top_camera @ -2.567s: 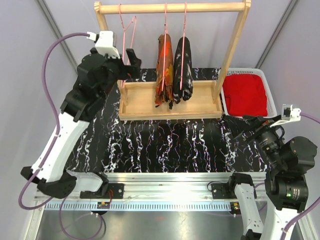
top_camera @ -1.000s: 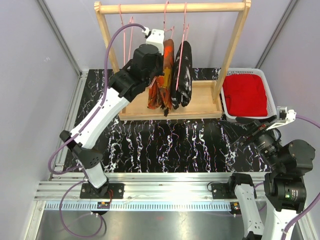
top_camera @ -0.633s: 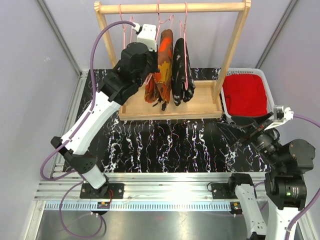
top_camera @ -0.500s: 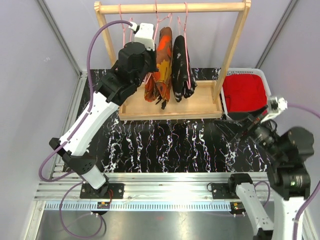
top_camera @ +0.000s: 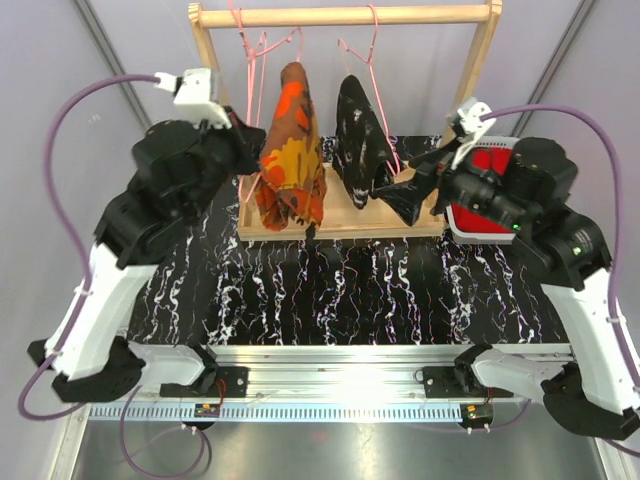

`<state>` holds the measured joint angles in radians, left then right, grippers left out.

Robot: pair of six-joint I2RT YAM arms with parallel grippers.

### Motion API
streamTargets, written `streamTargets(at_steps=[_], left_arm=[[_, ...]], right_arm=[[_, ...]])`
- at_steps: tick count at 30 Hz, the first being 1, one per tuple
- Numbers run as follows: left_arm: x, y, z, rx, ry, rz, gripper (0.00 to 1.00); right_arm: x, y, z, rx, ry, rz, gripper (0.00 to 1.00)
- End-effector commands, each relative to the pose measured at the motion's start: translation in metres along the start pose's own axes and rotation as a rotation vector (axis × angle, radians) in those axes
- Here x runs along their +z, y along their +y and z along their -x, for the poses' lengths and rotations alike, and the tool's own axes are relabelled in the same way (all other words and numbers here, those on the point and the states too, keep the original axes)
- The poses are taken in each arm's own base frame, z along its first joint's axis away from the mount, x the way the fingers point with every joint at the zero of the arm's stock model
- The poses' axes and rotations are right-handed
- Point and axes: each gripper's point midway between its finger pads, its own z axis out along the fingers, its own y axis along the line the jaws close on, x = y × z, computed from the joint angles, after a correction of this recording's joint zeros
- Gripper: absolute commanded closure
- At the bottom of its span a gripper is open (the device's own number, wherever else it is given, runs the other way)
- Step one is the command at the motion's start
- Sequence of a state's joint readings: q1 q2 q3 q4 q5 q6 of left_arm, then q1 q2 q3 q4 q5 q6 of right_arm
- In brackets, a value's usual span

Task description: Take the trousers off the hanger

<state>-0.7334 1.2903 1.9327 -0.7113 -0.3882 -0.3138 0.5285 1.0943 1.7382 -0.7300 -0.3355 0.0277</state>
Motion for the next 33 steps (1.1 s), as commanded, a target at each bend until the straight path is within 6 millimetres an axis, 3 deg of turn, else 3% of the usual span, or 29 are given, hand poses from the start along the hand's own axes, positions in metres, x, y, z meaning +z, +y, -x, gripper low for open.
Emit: streamTargets(at_steps=[1, 3, 4, 5, 6, 7, 8, 9, 10, 11, 12, 14, 18, 26, 29, 33], left_arm=[[-0.040, -0.020, 0.061, -0.175, -0.202, -0.147, 1.00], [-0.053, -0.019, 0.060, -0.208, -0.208, -0.173, 1.00], [-0.057, -0.018, 0.060, -0.220, -0.209, -0.178, 1.00], [-0.060, -0.017, 0.058, -0.234, -0.206, -0.179, 1.00], [-0.063, -0.017, 0.057, -0.255, -0.199, -0.179, 1.00], [-0.069, -0.015, 0.057, -0.268, -0.200, -0.183, 1.00], [-0.070, -0.014, 0.055, -0.277, -0.194, -0.180, 1.00], [-0.073, -0.015, 0.055, -0.294, -0.196, -0.185, 1.00], [-0.076, -0.014, 0.056, -0.299, -0.198, -0.188, 1.00], [-0.078, -0.014, 0.057, -0.306, -0.200, -0.188, 1.00], [-0.078, -0.014, 0.055, -0.307, -0.188, -0.187, 1.00], [-0.080, -0.014, 0.055, -0.316, -0.184, -0.188, 1.00], [-0.083, -0.017, 0.057, -0.327, -0.184, -0.204, 1.00], [-0.086, -0.027, 0.058, -0.348, -0.179, -0.252, 1.00], [-0.087, -0.028, 0.060, -0.342, -0.180, -0.257, 1.00], [-0.086, -0.027, 0.063, -0.337, -0.186, -0.250, 1.00]], right_arm=[[0.018, 0.003, 0.009, -0.128, -0.040, -0.001, 0.01], [0.032, 0.017, 0.011, -0.161, -0.066, 0.044, 0.00], [0.047, 0.015, 0.000, -0.174, -0.043, 0.002, 0.01], [0.056, 0.040, -0.001, -0.237, -0.057, 0.046, 0.01], [0.068, 0.049, -0.008, -0.270, -0.048, 0.030, 0.01], [0.076, 0.036, -0.017, -0.298, -0.036, -0.094, 0.01], [0.084, 0.042, -0.006, -0.320, -0.105, -0.126, 0.01], [0.088, 0.059, -0.010, -0.323, -0.125, -0.108, 0.00], [0.097, 0.061, -0.026, -0.326, -0.109, -0.120, 0.01], [0.100, 0.070, -0.018, -0.309, -0.165, -0.118, 0.00], [0.109, 0.085, -0.035, -0.321, -0.150, -0.104, 0.01], [0.114, 0.087, -0.035, -0.334, -0.184, -0.183, 0.01], [0.133, 0.106, -0.057, -0.322, -0.195, -0.218, 0.00], [0.157, 0.090, -0.085, -0.330, -0.165, -0.381, 0.01], [0.156, 0.082, -0.090, -0.382, -0.138, -0.434, 0.01], [0.148, 0.088, -0.096, -0.377, -0.130, -0.349, 0.01]])
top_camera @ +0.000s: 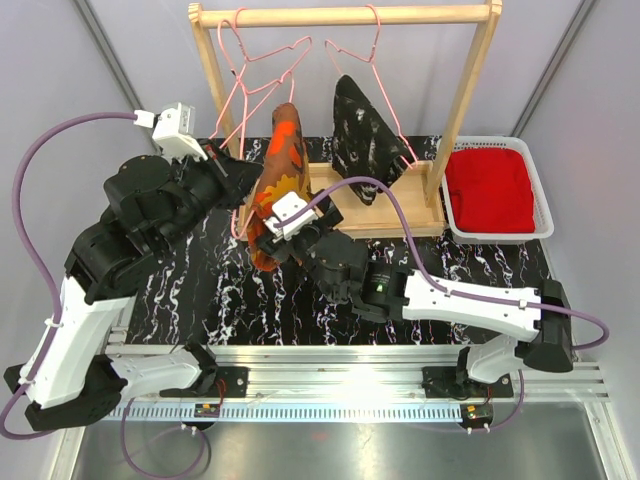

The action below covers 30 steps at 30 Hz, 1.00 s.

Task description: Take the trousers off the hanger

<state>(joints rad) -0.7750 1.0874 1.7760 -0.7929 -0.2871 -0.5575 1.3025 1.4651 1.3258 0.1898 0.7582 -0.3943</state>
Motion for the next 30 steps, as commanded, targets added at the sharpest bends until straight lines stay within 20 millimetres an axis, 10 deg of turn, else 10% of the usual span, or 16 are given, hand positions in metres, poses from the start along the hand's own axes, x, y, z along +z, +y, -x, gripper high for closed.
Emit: streamTargets(at_steps=[1, 21, 30], left_arm=[[-0.028, -0.040, 0.079, -0.087, -0.263, -0.167, 1.00], [-0.031, -0.043, 0.079, -0.183, -0.287, -0.193, 1.00], [-0.027, -0.045, 0.075, -0.190, -0.276, -0.197, 1.00]], right_arm=[[-0.013, -0.013, 0.008, 0.043, -0.036, -0.004, 0.01], [-0.006, -0.006, -0.009, 0.063, -0.016, 0.018, 0.01], [0.011, -0.021, 0.013, 0.113, -0.081, -0.088, 0.02]])
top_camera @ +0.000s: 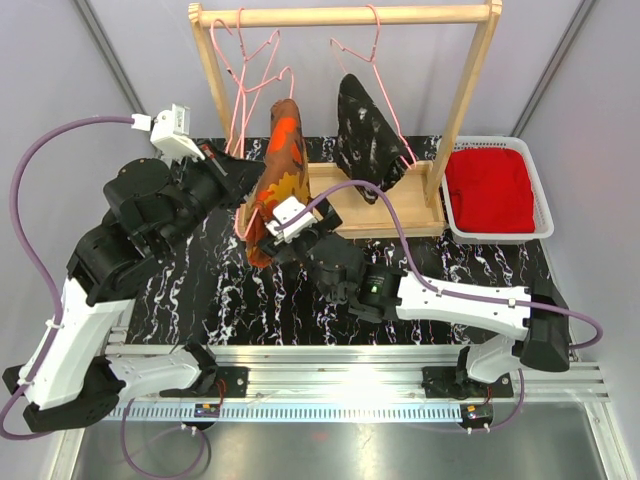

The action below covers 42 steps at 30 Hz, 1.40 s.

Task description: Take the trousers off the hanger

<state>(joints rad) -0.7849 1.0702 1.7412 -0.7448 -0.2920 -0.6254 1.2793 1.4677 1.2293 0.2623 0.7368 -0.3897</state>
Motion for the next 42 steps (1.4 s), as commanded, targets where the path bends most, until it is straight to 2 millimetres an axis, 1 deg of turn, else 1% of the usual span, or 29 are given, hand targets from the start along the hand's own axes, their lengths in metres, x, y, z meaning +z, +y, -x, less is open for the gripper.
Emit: streamTargets(at_steps=[1, 3, 5, 6, 8, 9, 10, 11, 12, 14, 15, 17, 18, 19, 21, 23, 24, 25, 28, 29, 31, 33, 34, 35, 36, 37, 39, 40, 42], left_arm=[[-0.024, -0.044, 0.071, -0.115, -0.250, -0.182, 1.00], [-0.023, -0.044, 0.071, -0.122, -0.252, -0.179, 1.00], [-0.024, -0.045, 0.072, -0.125, -0.255, -0.185, 1.00], [-0.023, -0.045, 0.072, -0.126, -0.256, -0.184, 1.00], [-0.023, -0.046, 0.073, -0.126, -0.257, -0.185, 1.00], [-0.023, -0.046, 0.072, -0.128, -0.254, -0.185, 1.00], [-0.023, -0.047, 0.072, -0.125, -0.254, -0.188, 1.00], [-0.023, -0.048, 0.073, -0.124, -0.252, -0.191, 1.00], [-0.023, -0.048, 0.071, -0.119, -0.246, -0.187, 1.00], [-0.022, -0.048, 0.071, -0.107, -0.237, -0.185, 1.00], [-0.022, -0.048, 0.071, -0.104, -0.235, -0.183, 1.00], [-0.022, -0.049, 0.071, -0.094, -0.233, -0.183, 1.00], [-0.022, -0.049, 0.071, -0.090, -0.229, -0.181, 1.00], [-0.022, -0.049, 0.071, -0.083, -0.227, -0.181, 1.00], [-0.020, -0.049, 0.068, -0.075, -0.217, -0.179, 1.00], [-0.017, -0.051, 0.065, -0.067, -0.202, -0.185, 1.00], [-0.016, -0.051, 0.064, -0.066, -0.200, -0.186, 1.00], [-0.014, -0.052, 0.062, -0.062, -0.191, -0.189, 1.00], [-0.009, -0.049, 0.057, -0.048, -0.179, -0.172, 1.00], [-0.007, -0.046, 0.053, -0.038, -0.170, -0.163, 1.00], [-0.003, -0.039, 0.046, -0.011, -0.157, -0.133, 1.00], [0.004, -0.028, 0.031, 0.020, -0.124, -0.100, 1.00], [0.005, -0.023, 0.027, 0.032, -0.119, -0.084, 1.00], [0.009, -0.014, 0.013, 0.047, -0.090, -0.064, 1.00], [0.010, -0.011, 0.007, 0.052, -0.080, -0.060, 1.00], [0.011, -0.008, 0.001, 0.055, -0.070, -0.060, 1.00], [0.014, 0.000, -0.016, 0.064, -0.040, -0.055, 1.00], [0.016, 0.004, -0.024, 0.066, -0.023, -0.052, 1.00], [0.016, 0.008, -0.030, 0.070, -0.014, -0.047, 1.00]], right_arm=[[0.006, -0.022, 0.047, 0.145, -0.110, -0.074, 0.01], [0.007, -0.019, 0.060, 0.196, -0.152, -0.058, 0.01], [0.007, -0.020, 0.068, 0.216, -0.180, -0.065, 0.01], [0.007, -0.026, 0.077, 0.231, -0.213, -0.089, 0.01], [0.008, -0.035, 0.083, 0.231, -0.233, -0.141, 0.03], [0.008, -0.042, 0.091, 0.210, -0.260, -0.168, 0.05], [0.010, -0.044, 0.094, 0.156, -0.265, -0.184, 0.09], [0.012, -0.044, 0.097, 0.164, -0.273, -0.188, 0.11], [0.012, -0.048, 0.102, 0.110, -0.279, -0.202, 0.12], [0.016, -0.052, 0.107, 0.045, -0.280, -0.224, 0.20], [0.017, -0.057, 0.109, -0.012, -0.278, -0.245, 0.27], [0.019, -0.064, 0.111, -0.059, -0.279, -0.266, 0.32], [0.019, -0.067, 0.111, -0.099, -0.278, -0.268, 0.37], [0.018, -0.069, 0.112, -0.114, -0.279, -0.266, 0.40], [0.016, -0.067, 0.114, -0.161, -0.291, -0.238, 0.43], [0.013, -0.064, 0.120, -0.178, -0.313, -0.190, 0.53], [0.014, -0.060, 0.117, -0.195, -0.298, -0.166, 0.61], [0.012, -0.062, 0.120, -0.196, -0.301, -0.163, 0.73], [0.008, -0.067, 0.123, -0.195, -0.301, -0.162, 0.89], [0.008, -0.068, 0.123, -0.196, -0.300, -0.157, 0.96], [0.007, -0.072, 0.122, -0.202, -0.287, -0.161, 0.99], [0.005, -0.078, 0.123, -0.195, -0.277, -0.164, 1.00], [0.004, -0.088, 0.128, -0.179, -0.280, -0.177, 1.00], [0.004, -0.091, 0.126, -0.158, -0.266, -0.168, 1.00], [0.003, -0.098, 0.128, -0.139, -0.268, -0.171, 1.00], [0.000, -0.111, 0.134, -0.117, -0.281, -0.185, 1.00], [-0.002, -0.122, 0.138, -0.088, -0.289, -0.189, 1.00], [-0.007, -0.128, 0.147, -0.078, -0.306, -0.189, 1.00], [-0.009, -0.136, 0.151, -0.088, -0.304, -0.196, 1.00]])
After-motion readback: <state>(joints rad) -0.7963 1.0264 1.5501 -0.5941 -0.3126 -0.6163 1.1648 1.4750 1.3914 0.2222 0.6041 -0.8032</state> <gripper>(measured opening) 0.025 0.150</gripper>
